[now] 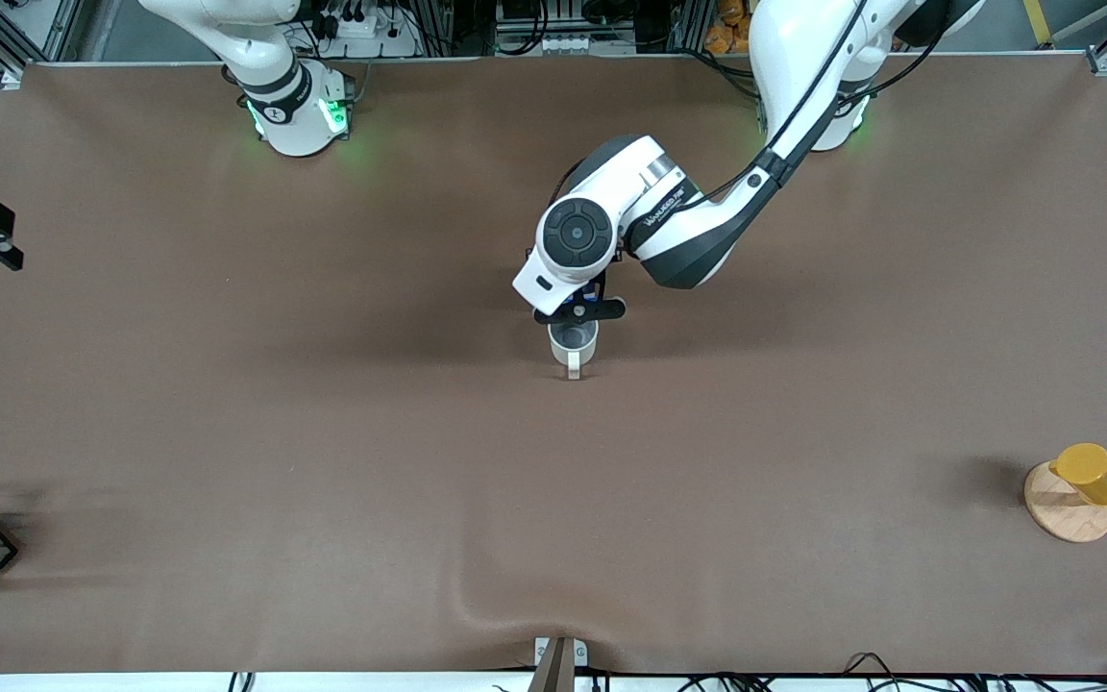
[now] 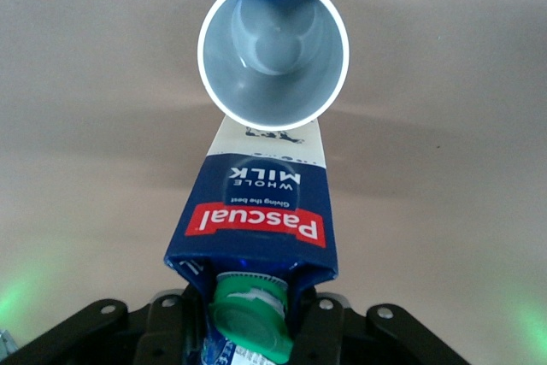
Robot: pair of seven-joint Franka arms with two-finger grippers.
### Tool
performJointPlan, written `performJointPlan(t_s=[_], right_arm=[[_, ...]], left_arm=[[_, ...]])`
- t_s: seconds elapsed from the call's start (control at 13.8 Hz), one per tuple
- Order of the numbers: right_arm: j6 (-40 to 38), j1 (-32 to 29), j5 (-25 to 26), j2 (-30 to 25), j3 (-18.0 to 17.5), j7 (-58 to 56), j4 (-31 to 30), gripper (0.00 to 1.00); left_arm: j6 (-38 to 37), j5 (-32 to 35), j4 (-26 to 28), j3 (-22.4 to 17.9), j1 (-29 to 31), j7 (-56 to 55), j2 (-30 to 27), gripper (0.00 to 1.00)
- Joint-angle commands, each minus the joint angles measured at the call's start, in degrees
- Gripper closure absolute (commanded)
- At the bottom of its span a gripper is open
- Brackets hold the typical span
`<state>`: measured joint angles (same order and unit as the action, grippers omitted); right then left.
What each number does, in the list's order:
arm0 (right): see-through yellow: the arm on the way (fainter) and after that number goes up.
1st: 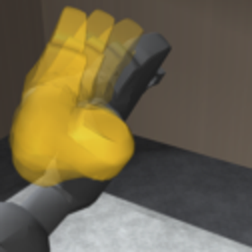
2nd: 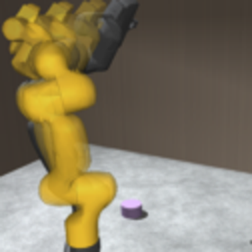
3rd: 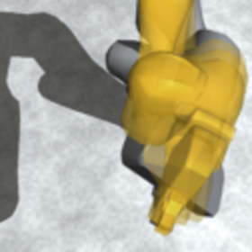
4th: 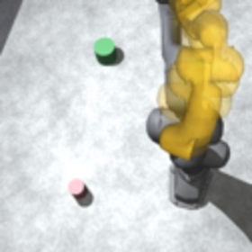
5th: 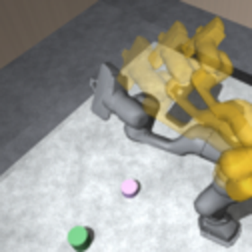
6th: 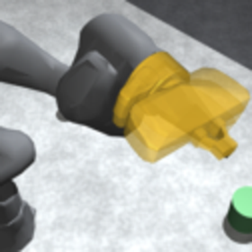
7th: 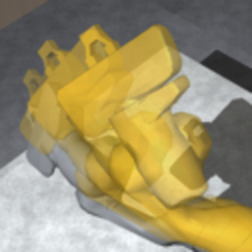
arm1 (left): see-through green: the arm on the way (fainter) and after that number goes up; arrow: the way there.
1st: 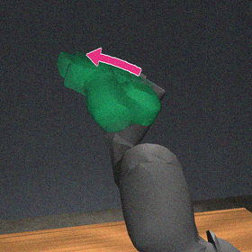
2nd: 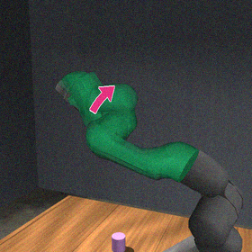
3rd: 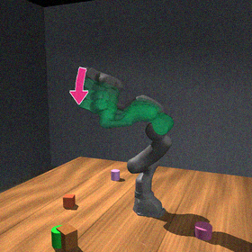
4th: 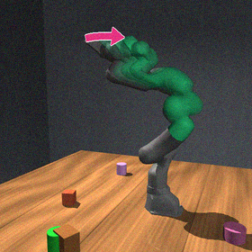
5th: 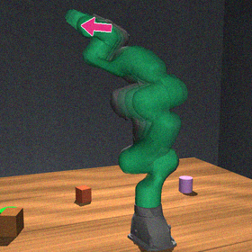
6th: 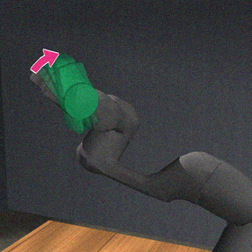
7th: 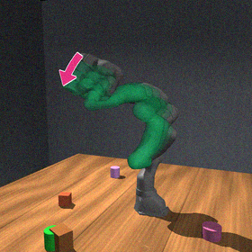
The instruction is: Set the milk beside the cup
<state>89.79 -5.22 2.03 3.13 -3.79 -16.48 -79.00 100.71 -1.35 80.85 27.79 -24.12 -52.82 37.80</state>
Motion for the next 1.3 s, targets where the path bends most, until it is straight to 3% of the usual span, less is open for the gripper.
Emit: performJointPlan(t_s=[0.0,0.07,0.22,0.58,1.01,1.23], right_arm=[[1.1,-0.8,0.0,0.3,-1.1,1.5,-0.4,0.0],[0.8,-0.7,-0.9,0.3,-1.1,3.1,-0.4,0.0],[0.7,-0.8,-2.9,0.3,-1.1,8.6,-0.6,0.0],[0.3,-0.3,-2.9,0.3,-1.1,9.8,-0.6,0.0],[0.1,-0.5,-2.9,0.4,-1.1,9.8,-0.6,0.0],[-0.3,-0.6,-2.9,0.3,-1.0,9.8,-0.6,0.0]], left_arm=[[0.8,1.3,-1.6,-0.2,-0.7,-1.3,1.3,0.68],[0.8,1.4,-1.6,-0.2,-0.7,-1.3,1.7,0.51],[0.8,1.6,-1.6,-0.2,-0.6,-0.9,1.6,0.0],[0.2,1.7,-1.9,0.2,-0.5,-1.1,-2.4,0.0],[-3.7,2.1,-1.8,-0.5,4.1,-1.1,-16.4,0.0],[-5.3,10.3,-1.5,-1.7,11.4,0.2,-24.9,0.0]])
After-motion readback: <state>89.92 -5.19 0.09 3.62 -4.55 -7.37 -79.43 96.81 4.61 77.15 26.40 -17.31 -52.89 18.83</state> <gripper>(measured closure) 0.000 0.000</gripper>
